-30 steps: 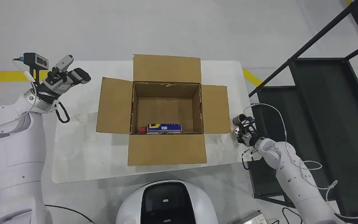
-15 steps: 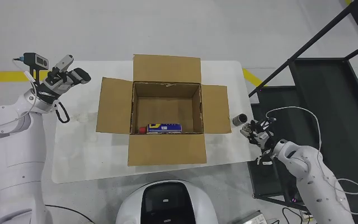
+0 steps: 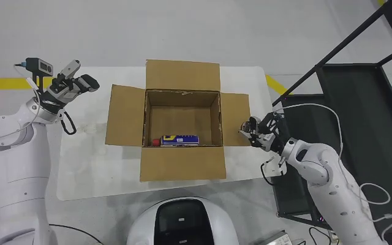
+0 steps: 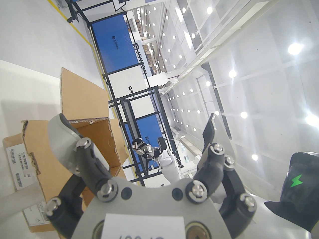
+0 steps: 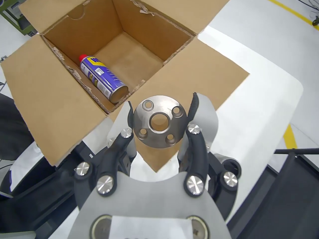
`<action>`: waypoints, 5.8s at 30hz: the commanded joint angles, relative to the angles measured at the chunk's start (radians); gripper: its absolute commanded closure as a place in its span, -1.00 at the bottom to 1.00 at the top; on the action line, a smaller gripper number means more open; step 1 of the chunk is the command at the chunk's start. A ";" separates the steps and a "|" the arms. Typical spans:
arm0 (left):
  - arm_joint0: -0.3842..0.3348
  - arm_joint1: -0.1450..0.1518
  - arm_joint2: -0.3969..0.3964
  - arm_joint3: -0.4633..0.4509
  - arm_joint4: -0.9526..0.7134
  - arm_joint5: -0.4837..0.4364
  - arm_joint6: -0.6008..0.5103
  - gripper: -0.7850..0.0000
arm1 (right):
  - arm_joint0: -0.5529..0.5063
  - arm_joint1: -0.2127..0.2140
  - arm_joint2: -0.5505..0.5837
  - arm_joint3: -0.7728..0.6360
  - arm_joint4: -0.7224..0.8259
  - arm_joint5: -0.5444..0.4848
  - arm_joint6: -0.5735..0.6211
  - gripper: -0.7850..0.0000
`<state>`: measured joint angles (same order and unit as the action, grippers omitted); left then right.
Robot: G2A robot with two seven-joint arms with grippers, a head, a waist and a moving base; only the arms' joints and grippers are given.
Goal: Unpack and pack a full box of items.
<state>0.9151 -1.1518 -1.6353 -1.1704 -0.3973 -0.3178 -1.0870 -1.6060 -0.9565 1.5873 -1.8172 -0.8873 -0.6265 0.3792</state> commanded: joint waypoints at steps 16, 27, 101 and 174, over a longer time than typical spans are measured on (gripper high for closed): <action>0.000 0.000 0.000 0.000 0.000 0.000 0.000 -1.00 | -0.001 0.000 0.001 0.000 0.000 -0.001 0.000 1.00; 0.000 0.000 0.000 0.000 0.000 0.000 0.000 -1.00 | 0.332 -0.037 -0.300 0.043 -0.006 0.004 0.081 1.00; 0.000 0.000 0.000 0.000 0.000 0.000 0.000 -1.00 | 0.330 -0.097 -0.102 0.133 0.105 -0.253 0.154 -1.00; 0.000 0.000 0.000 0.000 0.000 0.000 0.000 -1.00 | 0.379 -0.097 -0.132 0.745 -0.072 0.155 0.093 1.00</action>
<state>0.9151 -1.1518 -1.6353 -1.1704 -0.3973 -0.3178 -1.0870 -1.2276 -1.0541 1.4550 -1.0704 -0.9570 -0.4727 0.4766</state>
